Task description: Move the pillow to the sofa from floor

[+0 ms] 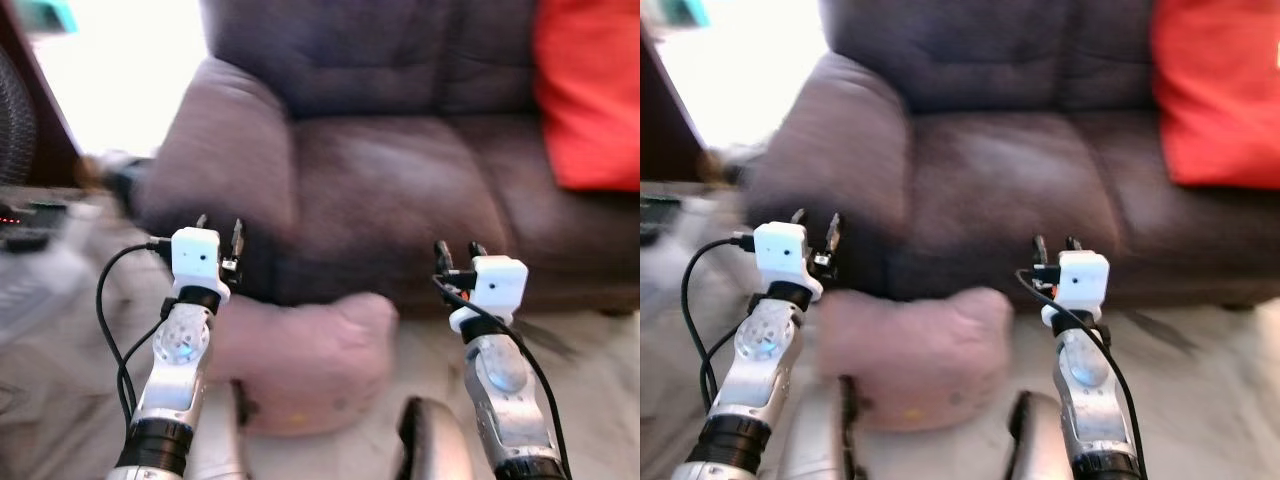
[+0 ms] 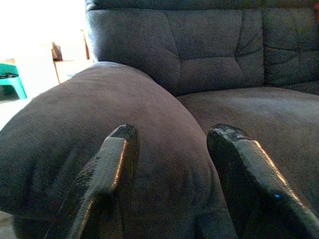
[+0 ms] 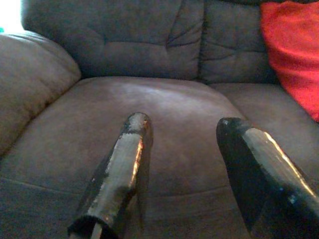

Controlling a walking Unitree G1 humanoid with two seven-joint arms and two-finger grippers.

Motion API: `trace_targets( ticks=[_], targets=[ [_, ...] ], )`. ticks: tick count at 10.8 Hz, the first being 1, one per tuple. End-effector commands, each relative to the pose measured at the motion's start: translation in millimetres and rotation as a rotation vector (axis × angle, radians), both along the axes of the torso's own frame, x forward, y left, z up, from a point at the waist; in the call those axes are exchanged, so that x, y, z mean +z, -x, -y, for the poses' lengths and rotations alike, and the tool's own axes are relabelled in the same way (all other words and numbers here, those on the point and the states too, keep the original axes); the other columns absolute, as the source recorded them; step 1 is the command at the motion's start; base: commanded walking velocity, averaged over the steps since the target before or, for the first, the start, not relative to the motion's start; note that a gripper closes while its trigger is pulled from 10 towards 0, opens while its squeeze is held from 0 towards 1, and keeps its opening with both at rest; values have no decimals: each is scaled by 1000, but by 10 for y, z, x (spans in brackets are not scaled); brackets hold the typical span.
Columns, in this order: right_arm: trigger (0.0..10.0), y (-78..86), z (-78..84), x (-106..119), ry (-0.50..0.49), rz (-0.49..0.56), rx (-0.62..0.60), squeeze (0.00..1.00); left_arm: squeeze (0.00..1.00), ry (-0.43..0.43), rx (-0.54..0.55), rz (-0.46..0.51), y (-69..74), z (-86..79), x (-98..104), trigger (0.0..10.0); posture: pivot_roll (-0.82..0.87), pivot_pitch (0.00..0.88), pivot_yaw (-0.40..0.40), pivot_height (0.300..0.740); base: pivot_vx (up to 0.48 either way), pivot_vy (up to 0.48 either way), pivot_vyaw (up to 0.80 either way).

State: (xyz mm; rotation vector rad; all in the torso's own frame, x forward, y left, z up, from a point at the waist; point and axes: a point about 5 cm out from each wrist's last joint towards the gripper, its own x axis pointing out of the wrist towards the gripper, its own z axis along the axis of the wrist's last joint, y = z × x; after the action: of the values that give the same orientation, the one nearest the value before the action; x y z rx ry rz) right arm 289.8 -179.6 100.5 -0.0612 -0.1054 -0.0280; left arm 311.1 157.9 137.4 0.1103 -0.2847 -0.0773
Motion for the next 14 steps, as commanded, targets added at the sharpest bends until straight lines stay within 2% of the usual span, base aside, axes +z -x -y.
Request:
trace_targets(
  ticks=[1,3,6,8,10,13,14],
  targets=[
    [10000,-8,-2,1,-7,-2,3,0,0,-2,1,-11,-2,-13,-10,10000,72,58,-48,500,0,0,0],
    [10000,-7,-18,-84,-3,-48,14,0,0,0,-23,-43,-22,18,-39,10000,72,66,-47,500,0,0,0],
    [10000,27,79,-422,-48,-262,-47,0,0,13,-14,-114,-41,-1,-158,10000,71,80,-45,500,0,0,0],
    [10000,17,-5,-399,-61,-251,15,0,0,15,10,-101,-29,-35,-152,10000,75,82,-47,500,0,0,0],
    [10000,-11,-22,-303,-44,-186,35,0,0,17,16,-102,-10,-46,-155,10000,75,81,-48,500,0,0,262],
    [10000,-25,10,-238,-85,-143,22,0,0,20,23,-92,-7,-35,-148,10000,74,71,-51,500,294,0,404],
    [10000,-28,11,-229,-59,-137,26,0,0,20,22,-88,-16,-28,-136,10000,75,68,-50,500,319,0,0]
  ],
)
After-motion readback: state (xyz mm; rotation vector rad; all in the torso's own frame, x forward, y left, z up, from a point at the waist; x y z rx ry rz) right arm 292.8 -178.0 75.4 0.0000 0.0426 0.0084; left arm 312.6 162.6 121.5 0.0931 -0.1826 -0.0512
